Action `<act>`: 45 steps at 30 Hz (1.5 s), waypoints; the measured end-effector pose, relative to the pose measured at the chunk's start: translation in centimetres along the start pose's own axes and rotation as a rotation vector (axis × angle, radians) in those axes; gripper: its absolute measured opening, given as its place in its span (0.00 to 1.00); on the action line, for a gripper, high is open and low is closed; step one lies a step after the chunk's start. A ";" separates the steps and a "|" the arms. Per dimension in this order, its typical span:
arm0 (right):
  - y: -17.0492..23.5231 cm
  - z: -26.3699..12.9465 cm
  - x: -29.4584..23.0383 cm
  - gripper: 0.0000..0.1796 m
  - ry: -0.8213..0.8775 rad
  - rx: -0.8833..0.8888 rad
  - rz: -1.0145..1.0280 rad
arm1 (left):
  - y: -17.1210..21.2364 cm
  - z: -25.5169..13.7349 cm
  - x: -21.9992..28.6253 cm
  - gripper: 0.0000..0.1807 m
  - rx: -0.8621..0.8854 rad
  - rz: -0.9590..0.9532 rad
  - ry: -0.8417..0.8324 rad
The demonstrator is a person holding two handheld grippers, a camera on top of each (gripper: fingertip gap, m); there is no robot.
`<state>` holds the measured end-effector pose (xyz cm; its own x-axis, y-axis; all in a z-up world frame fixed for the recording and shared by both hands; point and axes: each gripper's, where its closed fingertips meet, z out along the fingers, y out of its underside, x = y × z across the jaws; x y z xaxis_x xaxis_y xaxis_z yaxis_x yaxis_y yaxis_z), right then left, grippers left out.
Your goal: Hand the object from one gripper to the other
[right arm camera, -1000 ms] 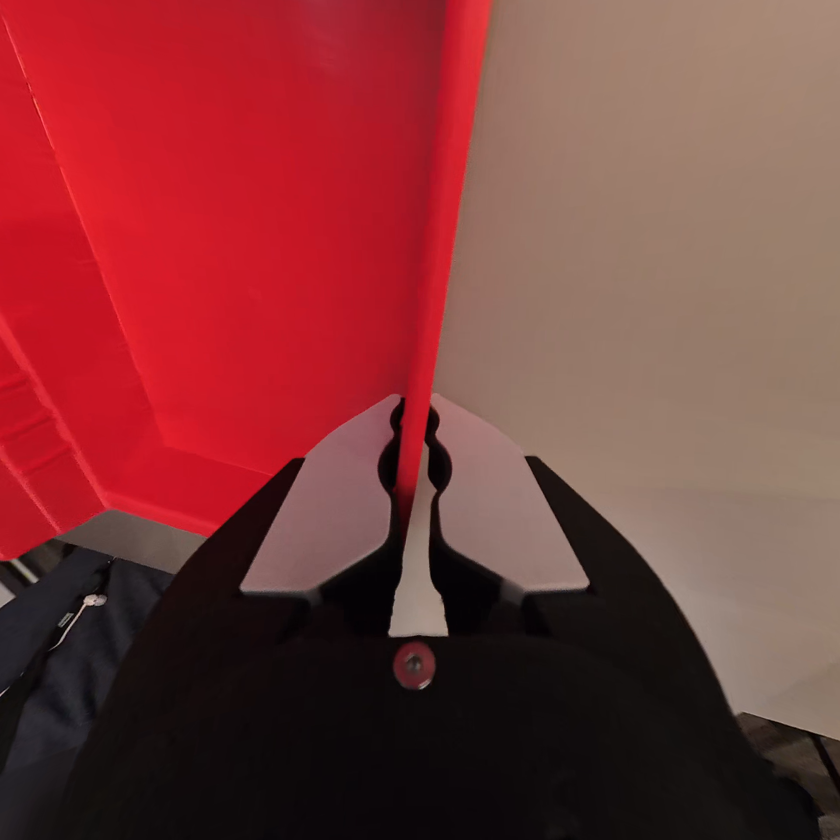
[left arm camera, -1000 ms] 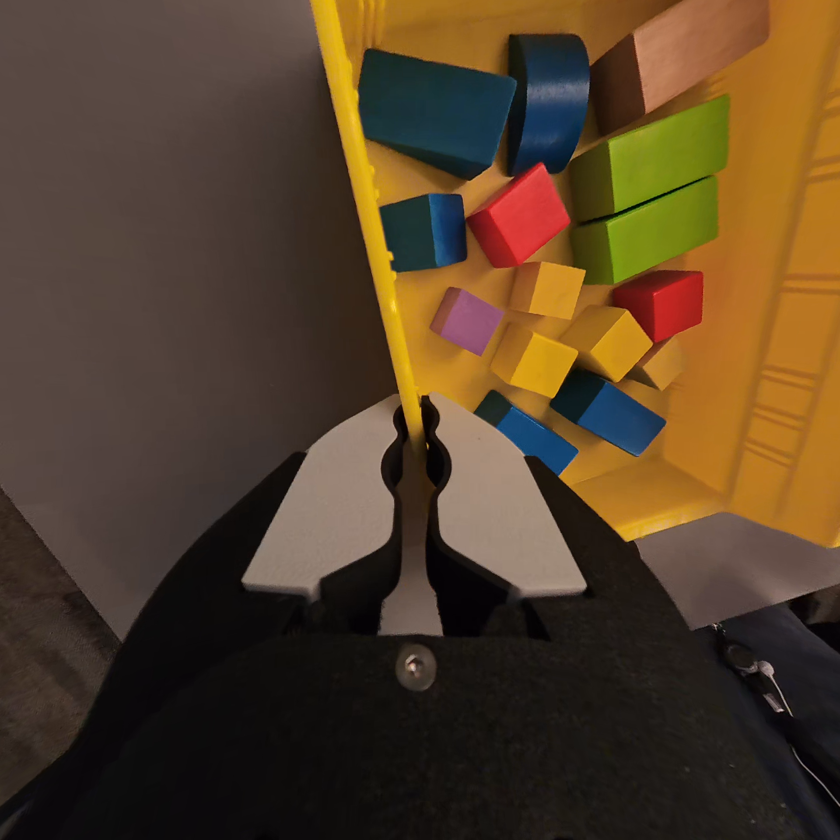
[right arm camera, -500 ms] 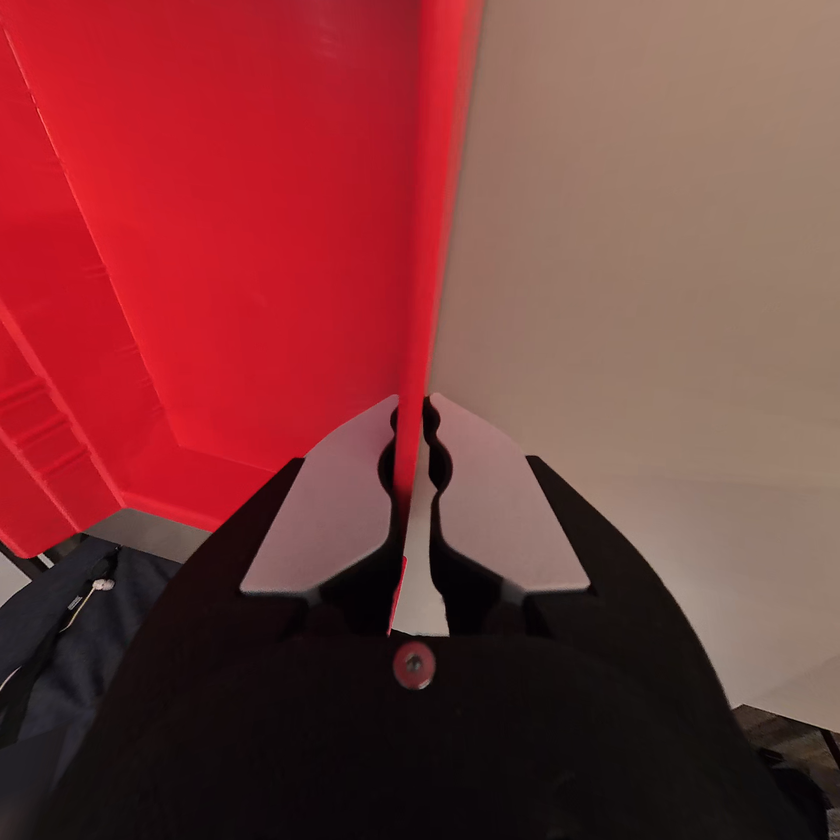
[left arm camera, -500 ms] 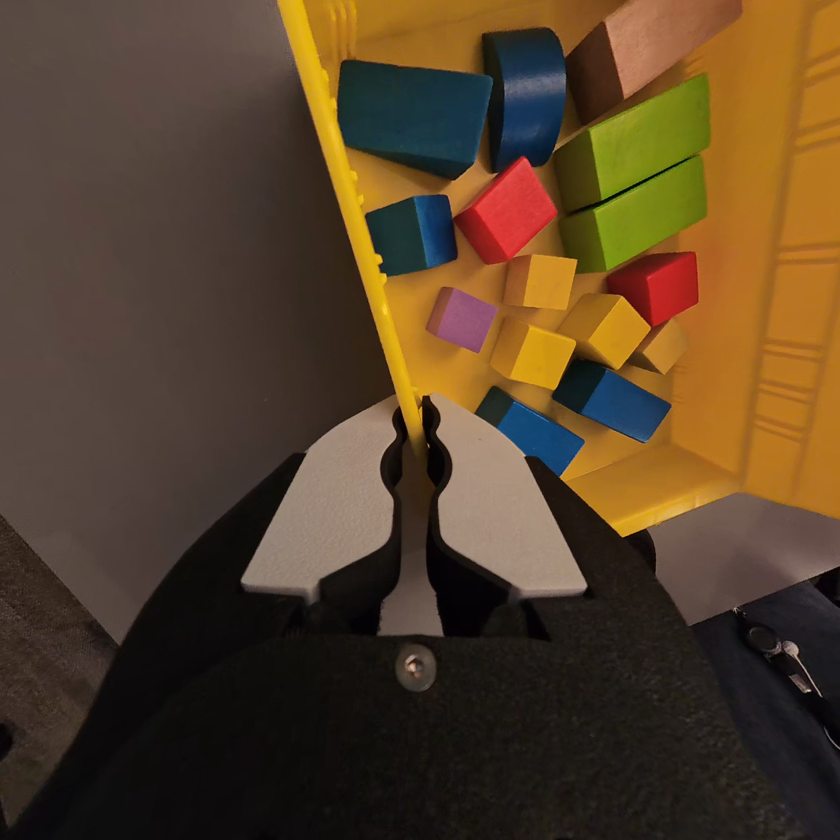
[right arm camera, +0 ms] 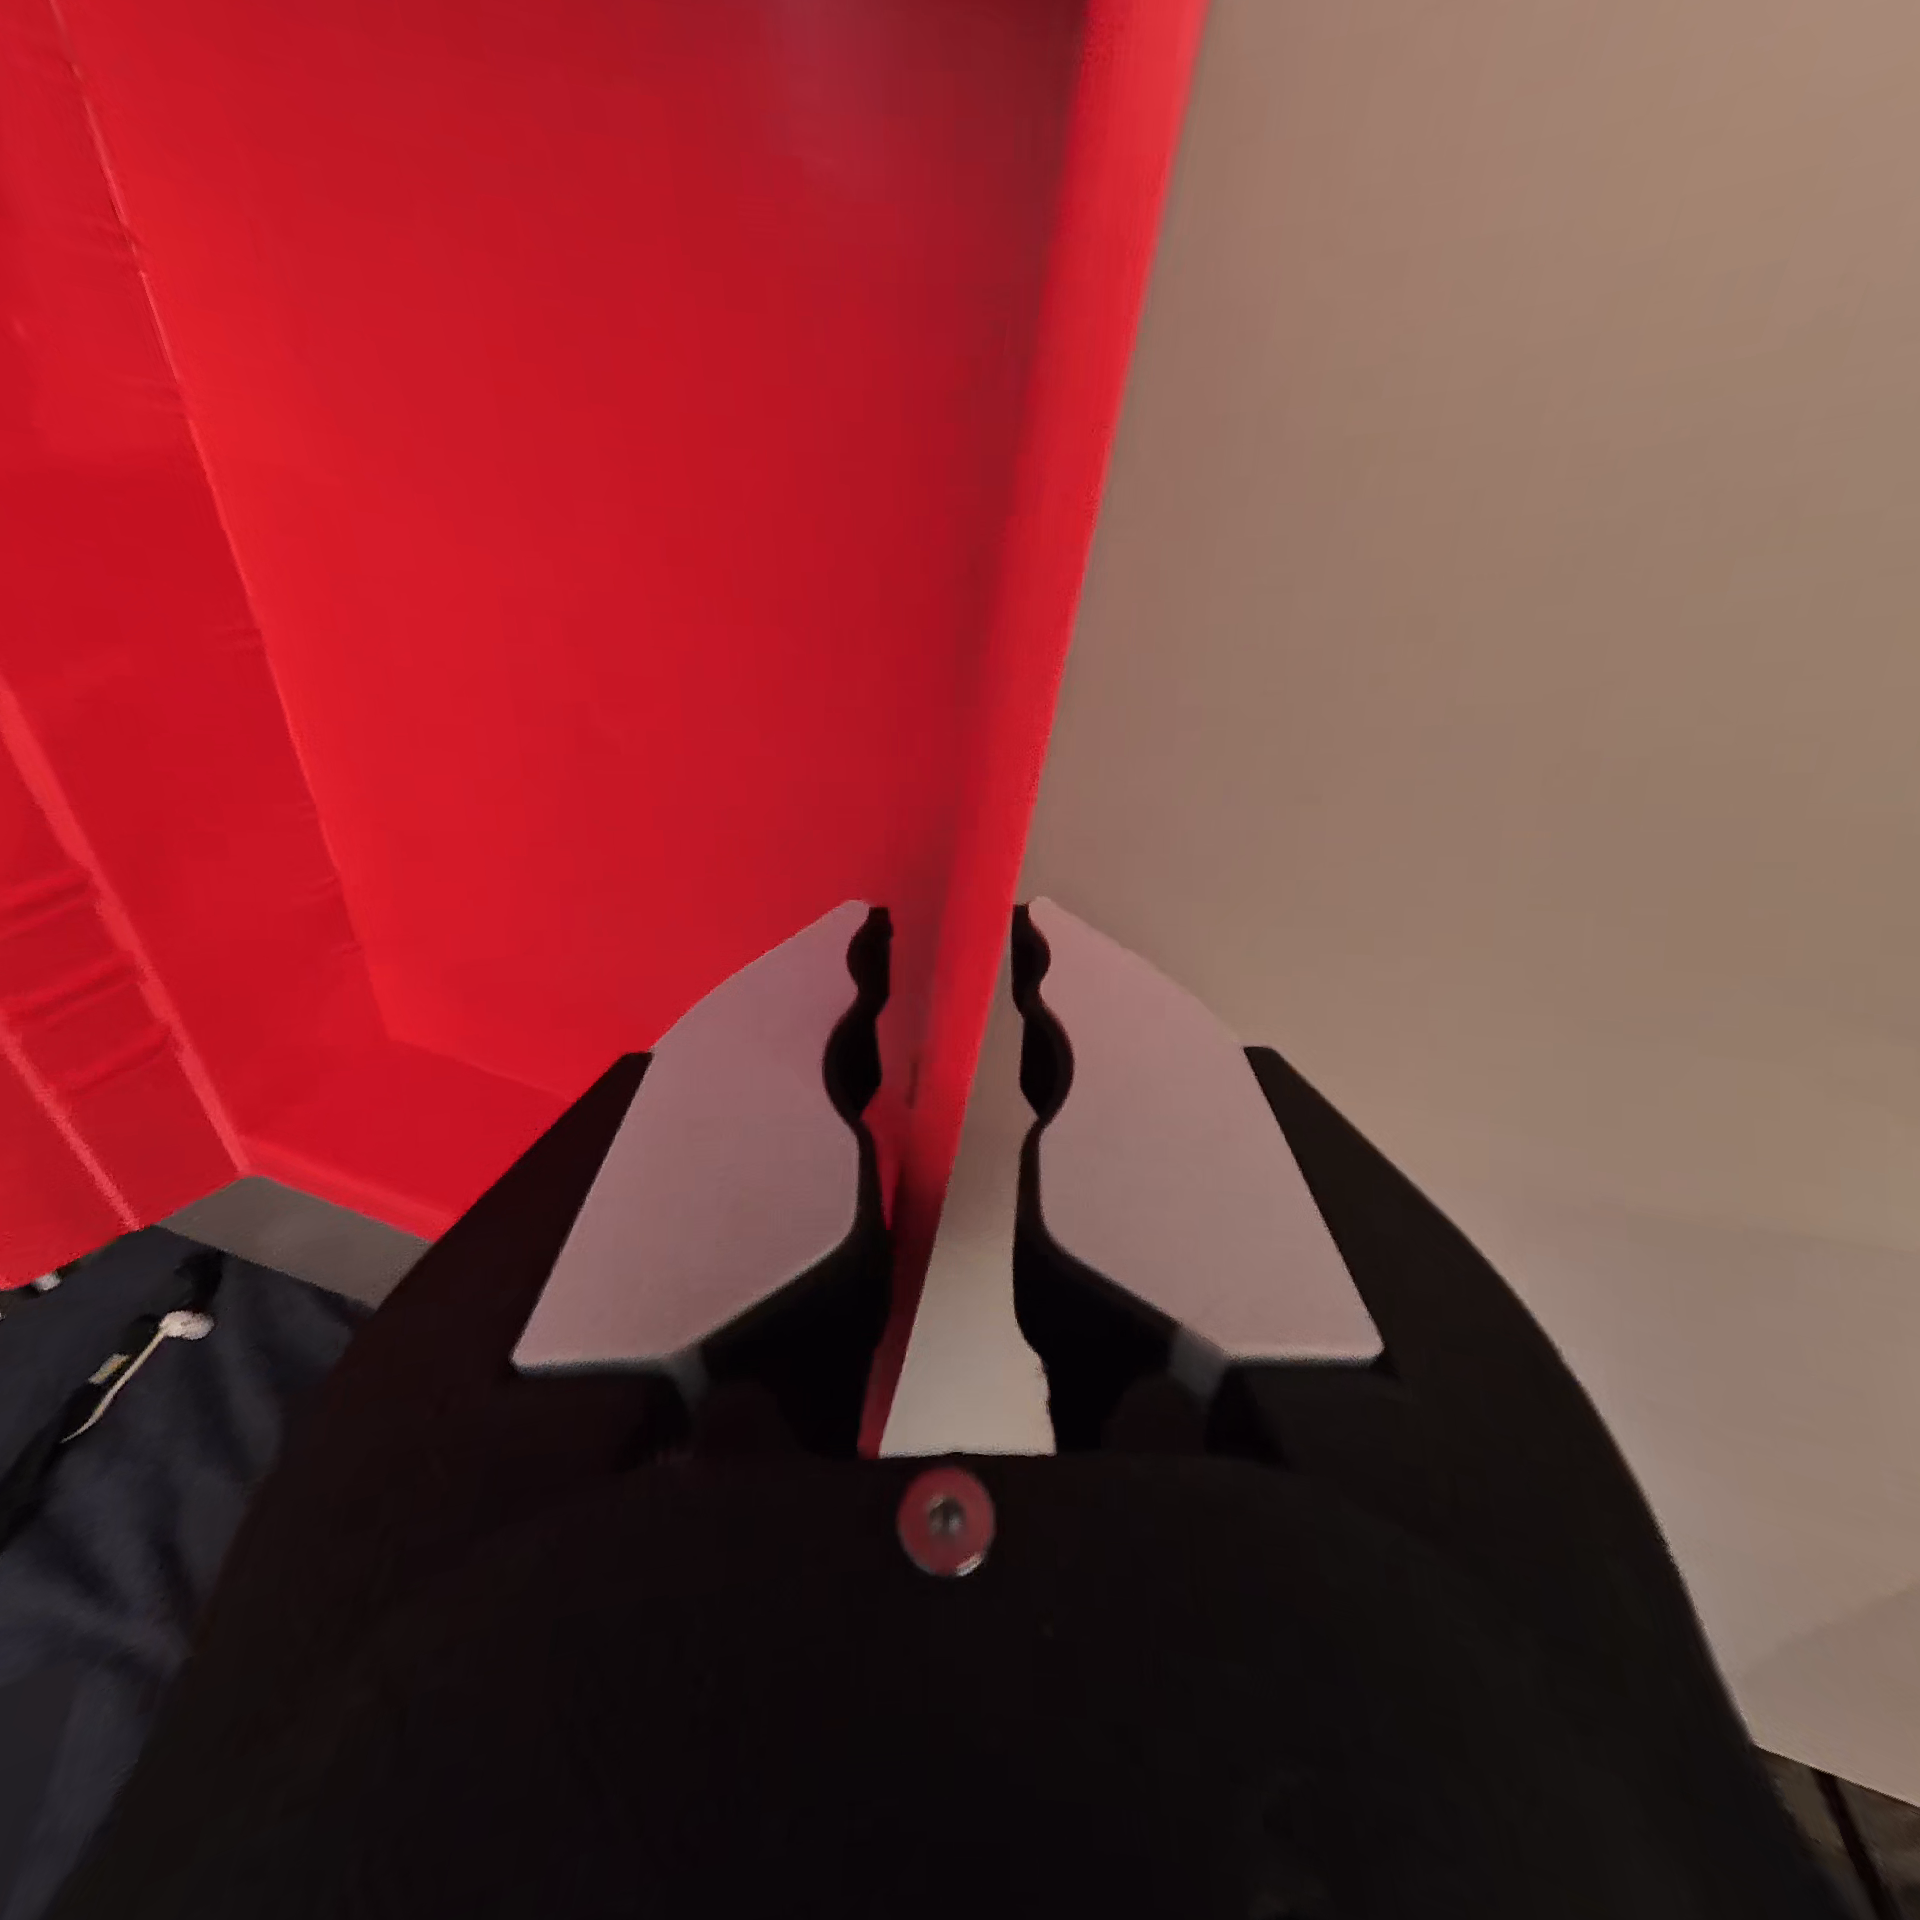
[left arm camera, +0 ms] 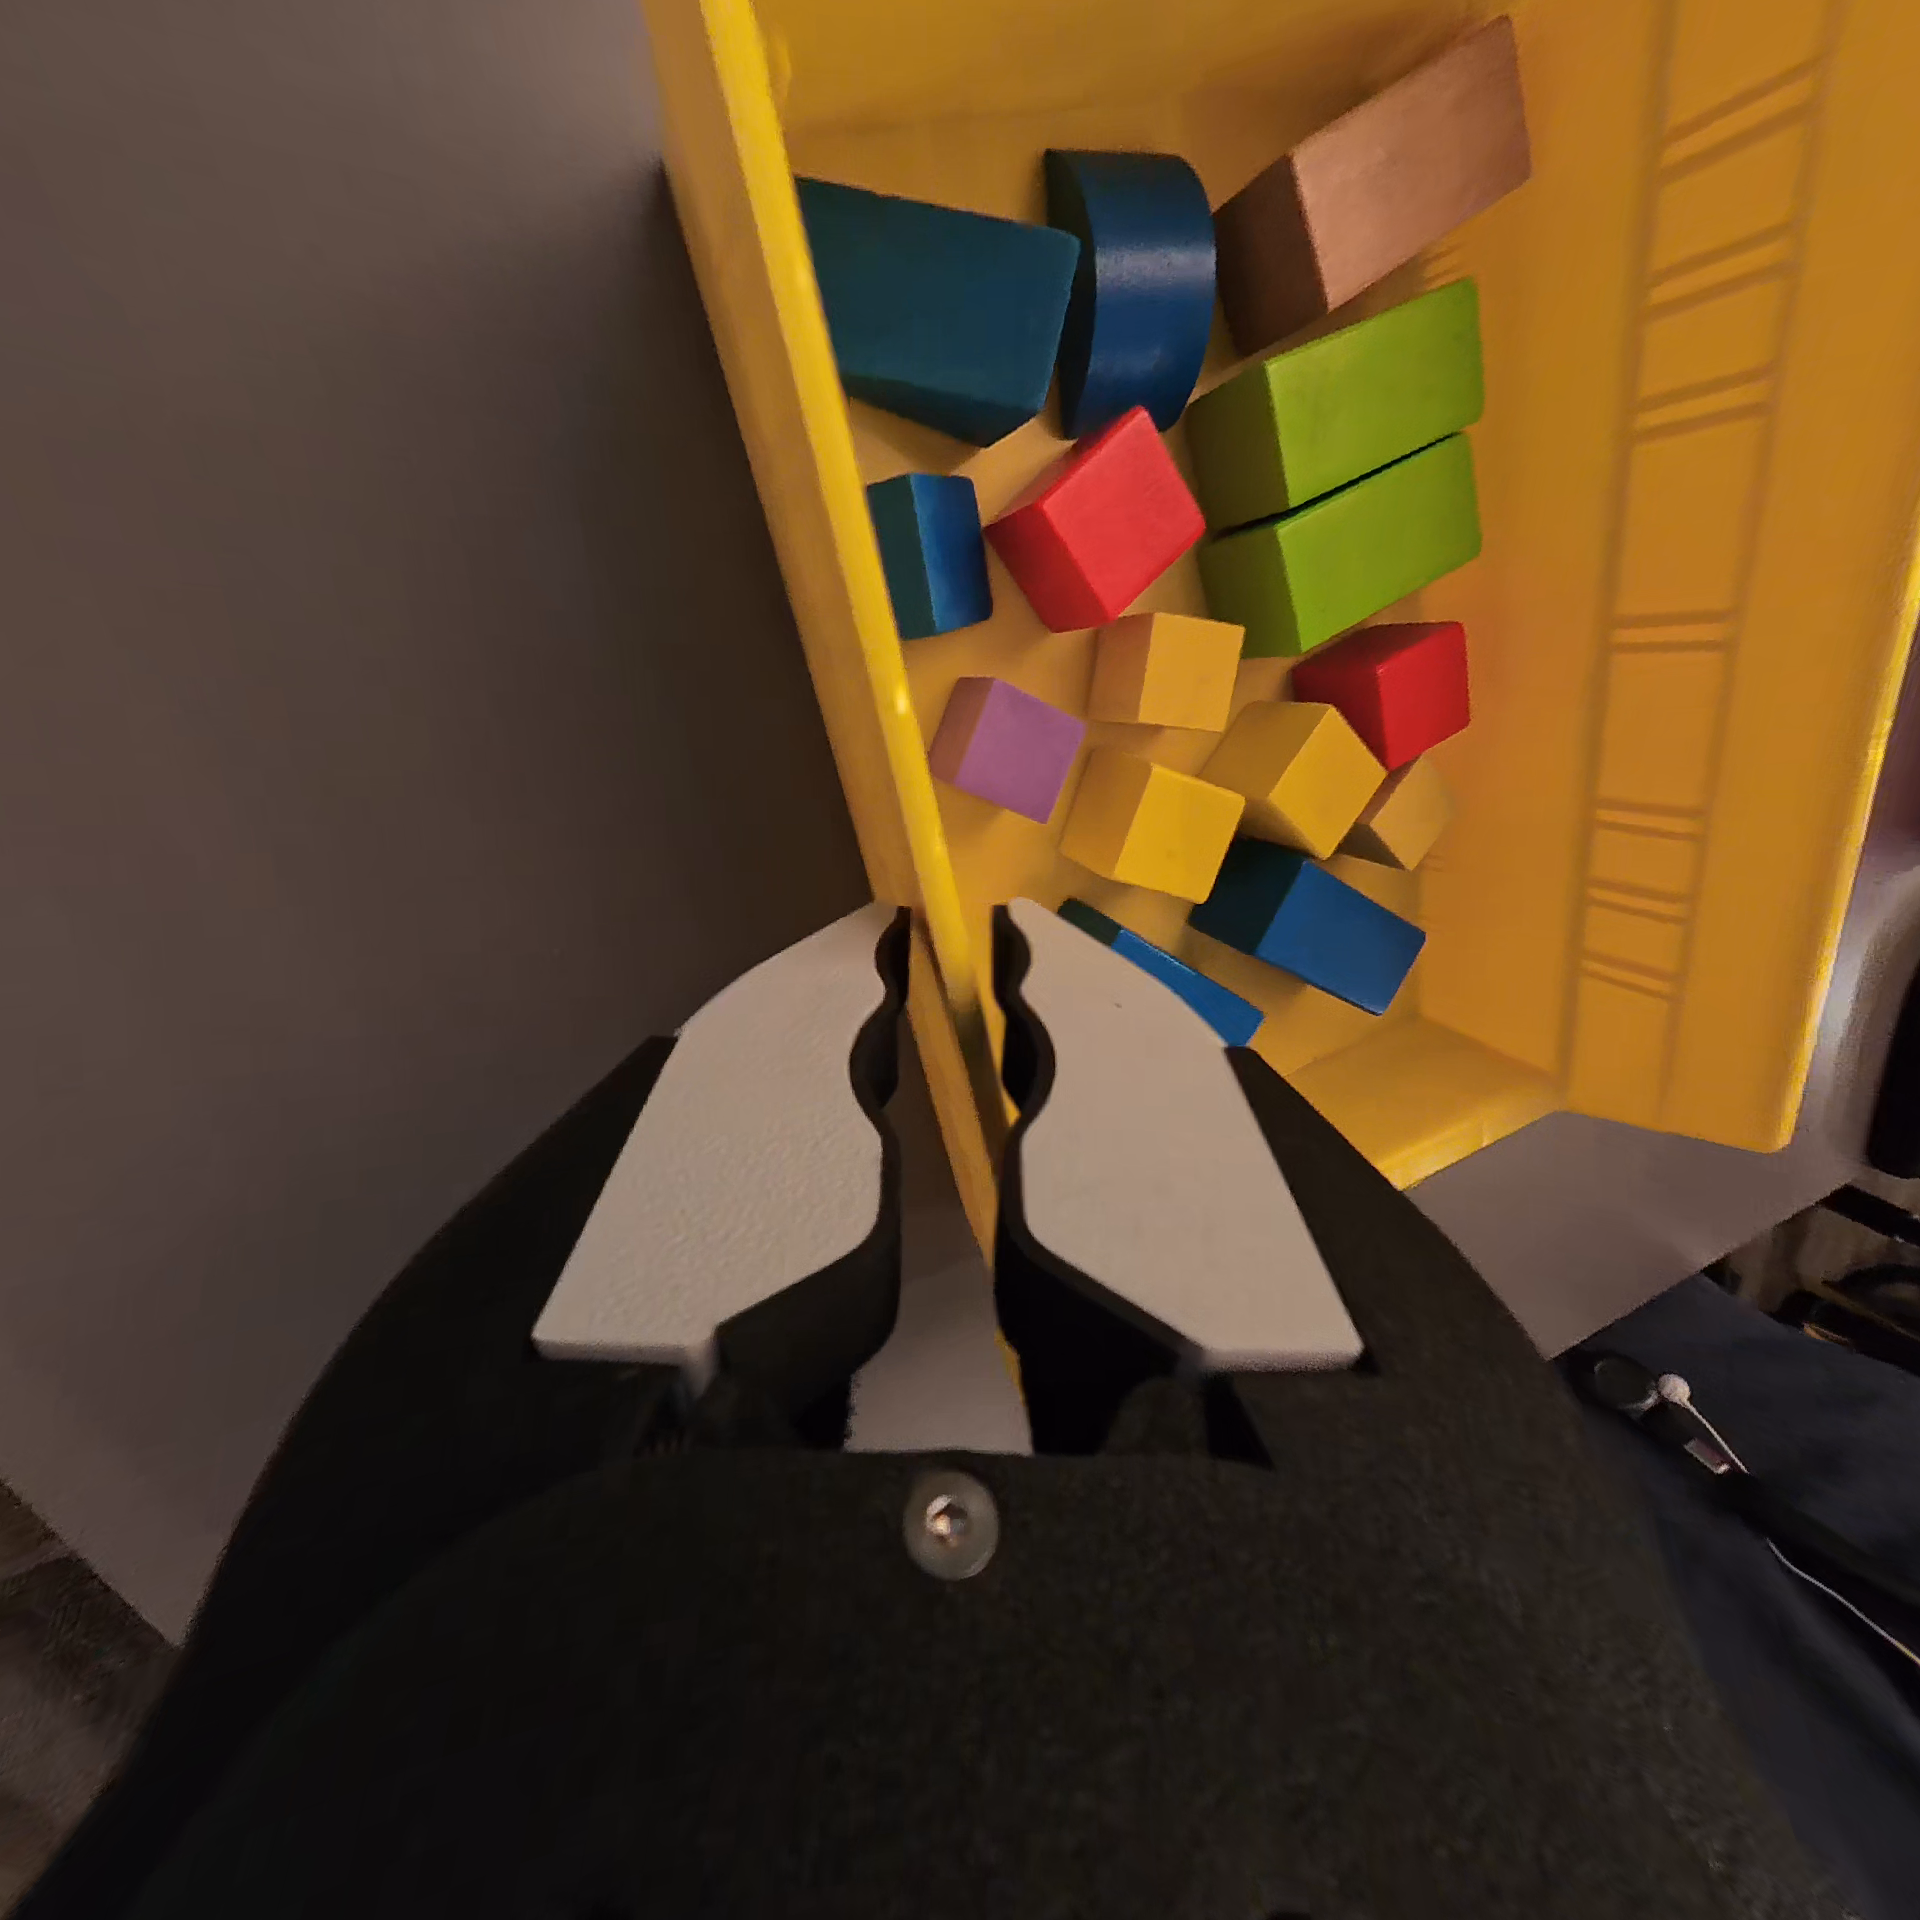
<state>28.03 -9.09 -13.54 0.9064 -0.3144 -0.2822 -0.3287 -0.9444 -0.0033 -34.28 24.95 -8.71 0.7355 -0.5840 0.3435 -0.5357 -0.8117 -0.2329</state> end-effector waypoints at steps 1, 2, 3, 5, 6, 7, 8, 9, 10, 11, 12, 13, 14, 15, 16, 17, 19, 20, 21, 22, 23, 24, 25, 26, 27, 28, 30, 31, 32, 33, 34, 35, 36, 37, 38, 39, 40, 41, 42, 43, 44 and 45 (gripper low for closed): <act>-0.2 0.0 0.1 0.14 0.019 0.007 -0.018 | -0.4 -0.3 0.5 0.13 0.034 -0.001 0.033; -0.4 -0.2 0.3 0.14 0.047 0.021 -0.038 | -0.9 -0.8 0.9 0.17 0.078 -0.009 0.070; -0.6 -0.5 0.4 0.15 0.073 0.037 -0.059 | -1.5 -1.5 1.2 0.20 0.122 -0.016 0.095; -1.2 -1.2 0.3 0.15 0.104 0.084 -0.095 | -2.5 -3.4 1.5 0.21 0.211 -0.013 0.108; -1.6 -1.7 0.3 0.15 0.119 0.111 -0.108 | -2.9 -4.5 1.7 0.21 0.251 -0.006 0.105; -1.9 -2.2 0.4 0.15 0.146 0.142 -0.113 | -3.3 -5.6 2.2 0.22 0.287 0.010 0.109; -2.3 -2.7 0.5 0.15 0.173 0.171 -0.118 | -3.6 -6.7 2.8 0.23 0.318 0.028 0.114; -2.6 -3.2 0.5 0.15 0.192 0.198 -0.131 | -3.8 -7.7 3.4 0.25 0.344 0.041 0.113; -2.9 -3.8 0.3 0.15 0.203 0.229 -0.150 | -4.0 -8.8 4.1 0.25 0.373 0.057 0.109; -3.3 -4.4 0.0 0.15 0.202 0.260 -0.166 | -4.1 -9.8 4.9 0.25 0.405 0.080 0.102; -3.7 -5.0 -0.3 0.17 0.201 0.285 -0.171 | -4.3 -10.7 5.7 0.25 0.440 0.107 0.091; -4.0 -5.8 -0.4 0.17 0.196 0.311 -0.175 | -4.3 -11.6 6.4 0.25 0.474 0.133 0.077; -4.4 -6.7 -0.5 0.17 0.185 0.343 -0.175 | -4.3 -12.3 7.2 0.25 0.504 0.156 0.065; -4.8 -7.6 -0.4 0.17 0.162 0.381 -0.160 | -4.3 -13.0 8.0 0.25 0.531 0.177 0.060; -5.0 -8.4 -0.3 0.17 0.128 0.421 -0.132 | -4.2 -13.5 8.9 0.25 0.561 0.193 0.063; -4.9 -9.0 -0.2 0.17 0.087 0.459 -0.106 | -4.1 -14.0 9.8 0.25 0.586 0.200 0.071; -4.6 -9.5 0.5 0.18 0.007 0.532 -0.052 | -3.8 -14.6 11.4 0.25 0.611 0.196 0.094; -4.3 -9.6 1.1 0.18 -0.021 0.566 -0.013 | -3.7 -14.7 12.3 0.25 0.618 0.195 0.106; -4.2 -9.5 1.9 0.18 -0.040 0.599 0.026 | -3.6 -14.9 13.2 0.25 0.625 0.198 0.113; -4.0 -9.5 2.4 0.18 -0.057 0.637 0.045 | -3.5 -14.9 14.0 0.25 0.627 0.201 0.113; -3.9 -9.4 2.8 0.18 -0.074 0.663 0.038 | -3.3 -15.0 14.9 0.25 0.626 0.210 0.109; -3.7 -9.5 3.3 0.18 -0.076 0.666 0.037 | -3.1 -15.0 15.8 0.25 0.628 0.223 0.106; -3.6 -9.7 4.1 0.18 -0.058 0.667 0.049 | -3.0 -15.0 16.8 0.25 0.634 0.238 0.104; -3.4 -10.0 4.6 0.18 -0.045 0.680 0.047 | -2.9 -14.9 17.8 0.25 0.639 0.253 0.106; -3.3 -10.3 4.6 0.18 -0.047 0.697 0.031 | -2.7 -14.7 18.9 0.25 0.646 0.270 0.109; -3.2 -10.7 4.5 0.18 -0.053 0.710 0.028 | -2.6 -14.4 20.0 0.25 0.651 0.286 0.108; -3.1 -11.7 3.5 0.18 -0.065 0.737 0.026 | -2.6 -13.7 22.3 0.25 0.665 0.326 0.107; -3.3 -12.7 1.9 0.18 -0.102 0.762 0.003 | -2.7 -13.5 23.6 0.25 0.672 0.350 0.113; -3.3 -14.0 -1.0 0.18 -0.182 0.790 -0.036 | -3.1 -13.3 24.9 0.26 0.677 0.369 0.116; -3.2 -15.7 -4.6 0.18 -0.283 0.819 -0.084 | -3.6 -13.2 26.2 0.28 0.681 0.386 0.116; -3.2 -17.9 -8.8 0.21 -0.374 0.874 -0.147 | -4.4 -13.3 27.5 0.31 0.691 0.401 0.112; -3.2 -19.9 -13.0 0.21 -0.432 0.948 -0.233 | -5.4 -13.2 28.6 0.34 0.699 0.413 0.094; -3.0 -21.2 -16.8 0.21 -0.446 1.006 -0.320 | -6.4 -12.9 29.3 0.37 0.703 0.413 0.059; -3.2 -21.6 -19.9 0.20 -0.422 1.040 -0.370 | -7.4 -12.5 30.1 0.42 0.710 0.412 0.034; -3.6 -21.3 -22.5 0.20 -0.380 1.041 -0.405 | -8.3 -12.0 31.1 0.45 0.722 0.413 0.026; -4.0 -20.4 -24.8 0.23 -0.333 1.015 -0.441 | -9.0 -11.2 31.9 0.46 0.730 0.406 0.026; -4.5 -19.3 -26.8 0.30 -0.282 0.987 -0.463 | -9.6 -10.3 32.7 0.49 0.732 0.390 0.034; -5.2 -18.1 -28.4 0.36 -0.234 0.964 -0.475 | -10.1 -9.3 33.2 0.53 0.732 0.373 0.034; -5.8 -16.9 -29.7 0.38 -0.194 0.951 -0.482 | -10.4 -8.2 33.4 0.55 0.726 0.360 0.022; -6.6 -15.8 -30.7 0.40 -0.156 0.956 -0.481 | -10.6 -7.1 33.5 0.58 0.718 0.345 0.009; -7.5 -14.8 -31.3 0.42 -0.109 0.972 -0.465 | -10.9 -5.9 33.5 0.61 0.714 0.329 -0.009; -8.3 -13.7 -31.4 0.42 -0.059 0.984 -0.442 | -11.0 -4.8 33.3 0.64 0.705 0.317 -0.026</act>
